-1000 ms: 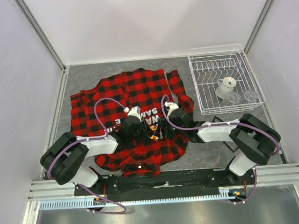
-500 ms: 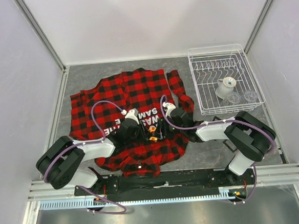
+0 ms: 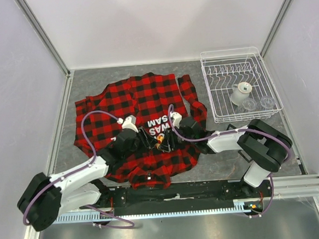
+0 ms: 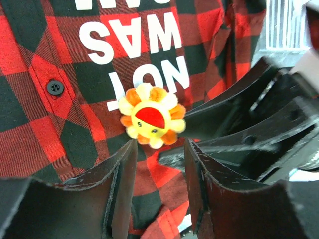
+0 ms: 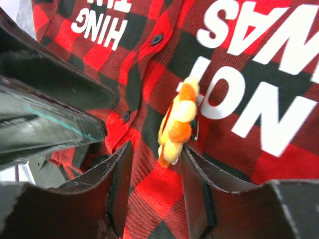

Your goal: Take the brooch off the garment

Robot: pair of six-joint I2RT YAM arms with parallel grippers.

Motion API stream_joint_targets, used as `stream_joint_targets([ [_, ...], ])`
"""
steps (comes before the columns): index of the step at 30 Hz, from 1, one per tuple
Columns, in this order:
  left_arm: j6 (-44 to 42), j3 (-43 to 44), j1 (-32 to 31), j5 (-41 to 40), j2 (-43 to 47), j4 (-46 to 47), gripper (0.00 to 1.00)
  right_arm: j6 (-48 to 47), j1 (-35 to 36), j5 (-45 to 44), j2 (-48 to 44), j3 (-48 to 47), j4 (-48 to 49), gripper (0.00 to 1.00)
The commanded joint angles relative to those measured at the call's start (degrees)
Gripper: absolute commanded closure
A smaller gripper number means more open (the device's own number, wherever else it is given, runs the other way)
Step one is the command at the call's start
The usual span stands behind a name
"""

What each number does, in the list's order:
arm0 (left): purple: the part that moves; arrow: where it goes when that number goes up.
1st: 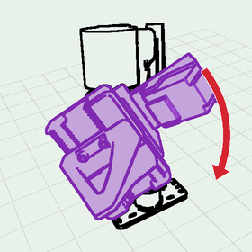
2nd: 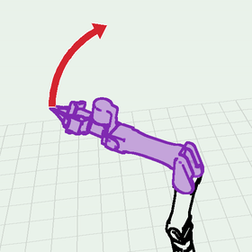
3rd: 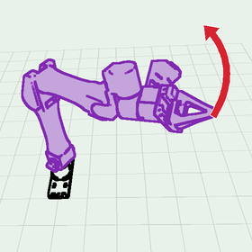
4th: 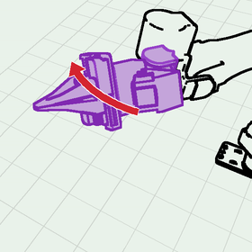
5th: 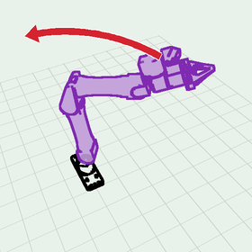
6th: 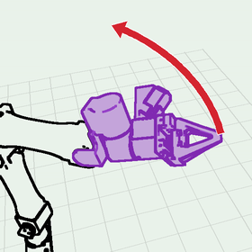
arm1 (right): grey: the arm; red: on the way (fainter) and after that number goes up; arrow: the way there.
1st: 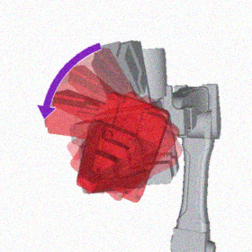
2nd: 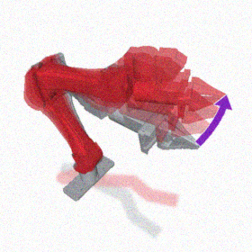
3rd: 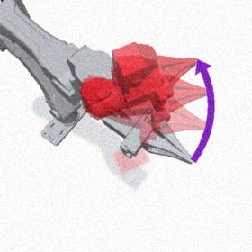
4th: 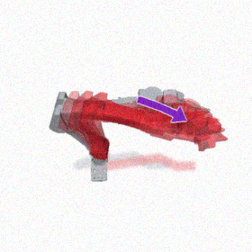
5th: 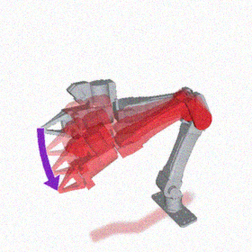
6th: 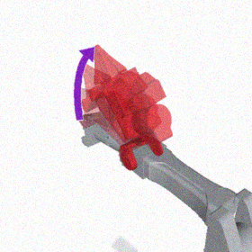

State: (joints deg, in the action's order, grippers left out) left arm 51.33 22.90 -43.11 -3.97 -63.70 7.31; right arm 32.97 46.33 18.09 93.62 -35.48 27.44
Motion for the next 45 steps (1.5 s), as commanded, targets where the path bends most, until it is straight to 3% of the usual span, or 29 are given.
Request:
stream_joint_targets([
  [1,4.0,0.3,0.0,-4.9,6.7,-6.9,0.5,-1.1,3.1,0.7,1.5,-3.2,3.5,0.49],
  [6,3.7,0.7,0.0,-7.2,8.3,-10.6,0.52,-1.2,5.5,-1.3,3.5,-5.4,2.3,0.48],
  [13,3.5,0.0,0.0,-8.3,5.7,-8.9,0.53,-1.4,6.8,-9.1,3.2,-9.0,-2.2,0.44],
  [20,3.0,-2.8,0.0,-8.8,8.8,-7.5,0.56,-1.7,6.8,-10.2,5.2,-11.4,-3.1,0.42],
  [28,-1.7,-2.3,0.0,-6.1,7.8,-5.4,0.57,-2.3,6.8,-12.5,3.8,-11.3,-4.4,0.39],
  [31,-3.0,-0.6,0.0,-4.9,5.5,-5.2,0.61,-2.6,6.8,-12.9,2.3,-11.4,-4.8,0.39],
  [45,-3.3,-0.7,0.0,1.2,-0.6,1.2,0.69,-3.3,6.1,-15.2,-0.7,-11.2,-5.6,0.38],
])
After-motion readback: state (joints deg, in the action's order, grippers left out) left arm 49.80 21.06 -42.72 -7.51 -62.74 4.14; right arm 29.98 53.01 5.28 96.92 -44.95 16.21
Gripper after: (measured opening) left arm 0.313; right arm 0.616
